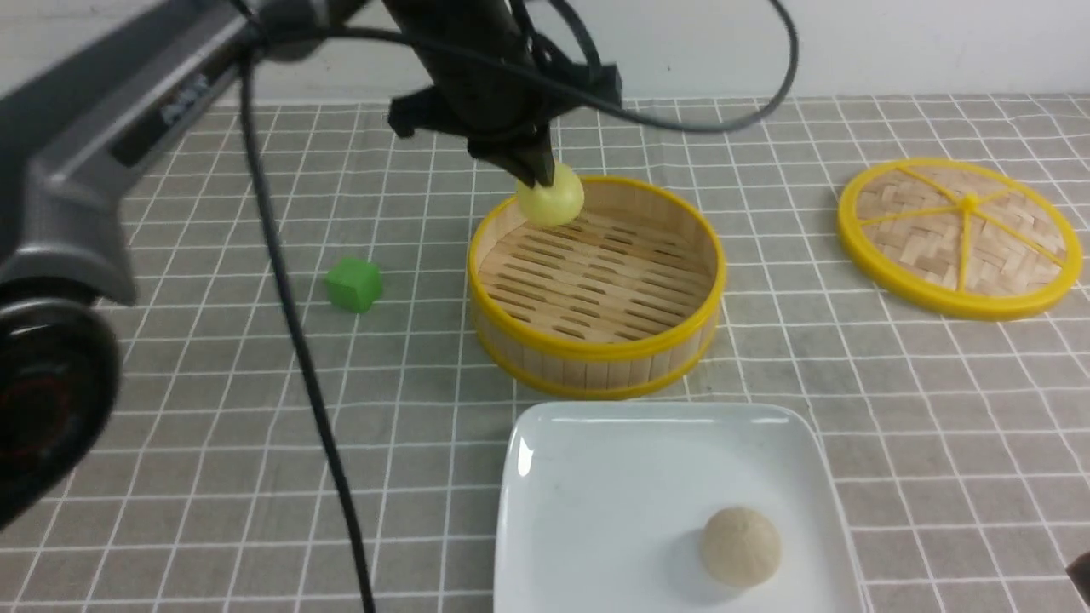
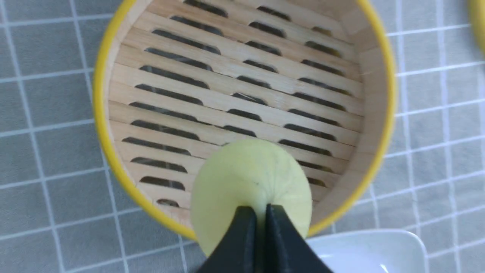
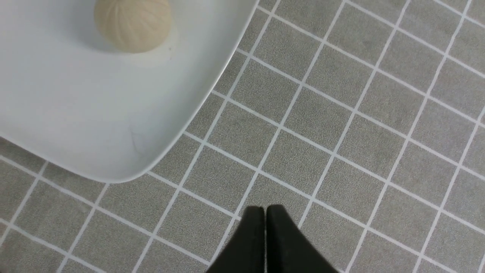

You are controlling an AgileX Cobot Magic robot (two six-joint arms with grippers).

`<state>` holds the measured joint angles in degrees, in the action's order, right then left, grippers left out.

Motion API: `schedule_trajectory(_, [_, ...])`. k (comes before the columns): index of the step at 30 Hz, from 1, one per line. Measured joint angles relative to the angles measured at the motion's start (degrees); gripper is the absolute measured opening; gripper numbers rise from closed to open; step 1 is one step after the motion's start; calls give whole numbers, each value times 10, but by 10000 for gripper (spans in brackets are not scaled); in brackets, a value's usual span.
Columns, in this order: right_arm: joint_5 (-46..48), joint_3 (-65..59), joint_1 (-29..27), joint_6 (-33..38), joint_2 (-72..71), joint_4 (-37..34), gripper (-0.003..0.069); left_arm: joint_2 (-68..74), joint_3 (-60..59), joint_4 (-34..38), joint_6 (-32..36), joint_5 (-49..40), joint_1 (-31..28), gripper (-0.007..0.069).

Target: Put the steamed buns into the plate on the grey tablecloth.

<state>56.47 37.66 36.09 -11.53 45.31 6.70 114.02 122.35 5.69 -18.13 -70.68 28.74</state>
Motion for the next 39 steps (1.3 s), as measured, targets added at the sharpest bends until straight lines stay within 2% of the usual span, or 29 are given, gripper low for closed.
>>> schedule_trajectory(5, [1,0,0,0,0,0,35,-101,-89,-34,11,-3,64,17])
schedule_trajectory(11, [2,0,0,0,0,0,43,-159,-315,-19,10,-1,143,21])
schedule_trajectory(13, [2,0,0,0,0,0,43,-162,-366,-3,9,19,151,21])
schedule_trajectory(17, [2,0,0,0,0,0,52,-163,-454,36,6,120,155,21])
schedule_trajectory(23, [39,9,0,0,-1,-18,55,-161,-476,35,-22,189,155,46])
schedule_trajectory(27, [82,34,0,0,-20,-31,53,-143,-476,25,-24,196,155,116])
schedule_trajectory(34, [149,65,0,-29,-157,-32,-16,-99,-478,21,-24,213,155,346])
schedule_trajectory(37, [152,65,0,-43,-238,-31,-16,-107,-478,21,-20,218,155,395])
schedule_trajectory(39, [118,51,0,-45,-291,-30,-16,-122,-478,21,-13,218,155,409])
